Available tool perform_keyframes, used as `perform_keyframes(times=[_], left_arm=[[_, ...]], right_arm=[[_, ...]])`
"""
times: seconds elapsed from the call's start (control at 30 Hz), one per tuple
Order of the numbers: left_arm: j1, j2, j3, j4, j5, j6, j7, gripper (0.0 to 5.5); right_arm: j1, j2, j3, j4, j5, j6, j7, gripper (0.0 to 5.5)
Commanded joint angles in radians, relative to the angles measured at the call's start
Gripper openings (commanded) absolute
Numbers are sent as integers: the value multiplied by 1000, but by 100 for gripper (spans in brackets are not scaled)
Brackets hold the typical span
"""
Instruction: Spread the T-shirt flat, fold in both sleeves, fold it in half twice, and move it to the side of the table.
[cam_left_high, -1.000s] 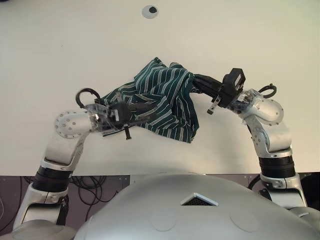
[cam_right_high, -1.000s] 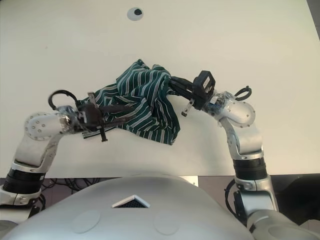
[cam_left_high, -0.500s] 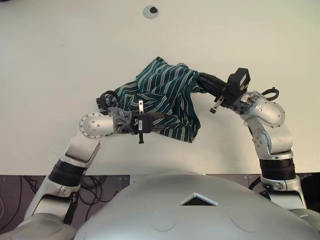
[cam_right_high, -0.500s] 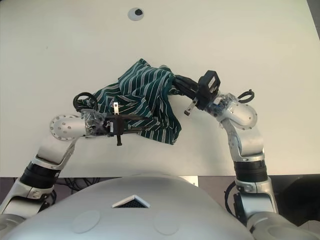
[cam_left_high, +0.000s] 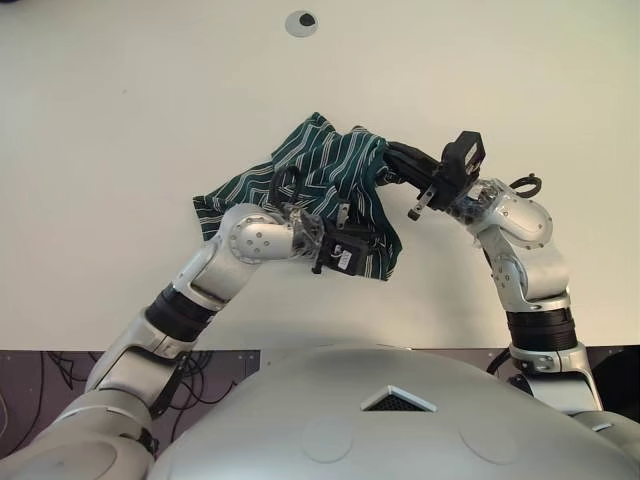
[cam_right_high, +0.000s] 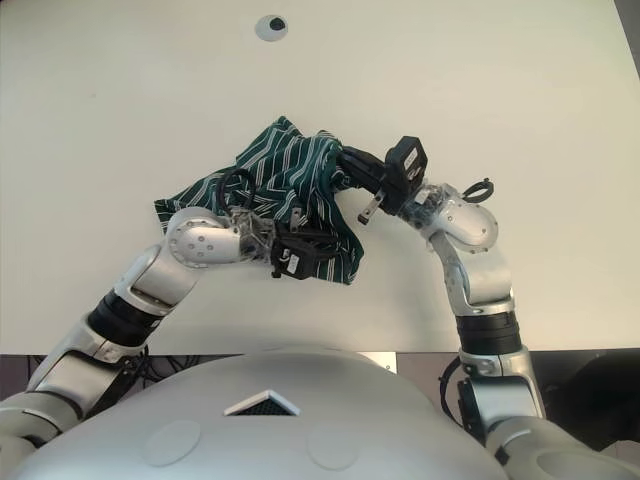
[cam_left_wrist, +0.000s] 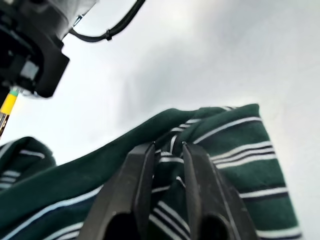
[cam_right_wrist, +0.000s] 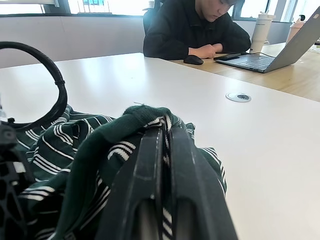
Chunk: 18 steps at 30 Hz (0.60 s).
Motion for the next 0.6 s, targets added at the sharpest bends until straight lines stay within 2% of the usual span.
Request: perform_keyframes(times=[0.03,0.27,0.47,0.6], left_arm=[[-39,-2,-31,45,53,24,-3,97],[-61,26,-85,60,97,50,-59,97],[-60,42,-91,66,100,67,-73,2],[-51,44,-79,70,81,45,-54,2]], right_arm=[[-17,9,9,16,-5,4,-5,0],[-23,12,20,27,-11,4,-9,0],[-26,12,20,41,-12,2,-12,0],[-31,14,18,54,-14,-1,-14,0]])
